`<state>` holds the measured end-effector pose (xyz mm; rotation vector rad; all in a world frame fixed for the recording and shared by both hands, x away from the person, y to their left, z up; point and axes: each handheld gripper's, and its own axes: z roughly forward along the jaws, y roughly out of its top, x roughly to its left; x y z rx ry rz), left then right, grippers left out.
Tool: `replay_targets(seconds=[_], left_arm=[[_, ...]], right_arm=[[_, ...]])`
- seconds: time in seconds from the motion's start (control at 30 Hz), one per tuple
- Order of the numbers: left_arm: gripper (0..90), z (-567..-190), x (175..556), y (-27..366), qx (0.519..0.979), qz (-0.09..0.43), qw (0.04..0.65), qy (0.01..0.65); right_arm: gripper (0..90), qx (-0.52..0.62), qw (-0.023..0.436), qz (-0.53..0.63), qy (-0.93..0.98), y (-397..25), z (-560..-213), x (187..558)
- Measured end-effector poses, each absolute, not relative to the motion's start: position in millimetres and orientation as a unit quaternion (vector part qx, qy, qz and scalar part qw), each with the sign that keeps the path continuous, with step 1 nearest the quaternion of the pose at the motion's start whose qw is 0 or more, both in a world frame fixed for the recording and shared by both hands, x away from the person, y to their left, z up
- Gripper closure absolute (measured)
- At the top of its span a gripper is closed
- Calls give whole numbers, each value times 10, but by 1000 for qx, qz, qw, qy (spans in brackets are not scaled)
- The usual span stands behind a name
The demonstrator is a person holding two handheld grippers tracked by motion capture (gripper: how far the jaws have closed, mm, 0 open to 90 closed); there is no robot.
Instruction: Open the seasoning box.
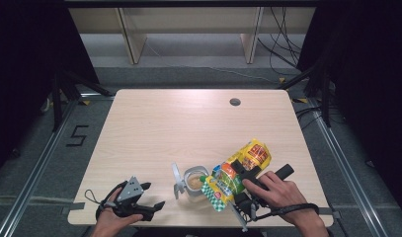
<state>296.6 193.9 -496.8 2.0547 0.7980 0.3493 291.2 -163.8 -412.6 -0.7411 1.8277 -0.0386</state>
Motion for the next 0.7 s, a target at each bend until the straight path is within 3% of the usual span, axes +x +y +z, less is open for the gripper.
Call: replay_targets(seconds=[0.7], left_arm=[[182,-4946,2986,1974,836,155,429,304]], right_arm=[[673,-161,483,225,831,-1920,-4414,3052]])
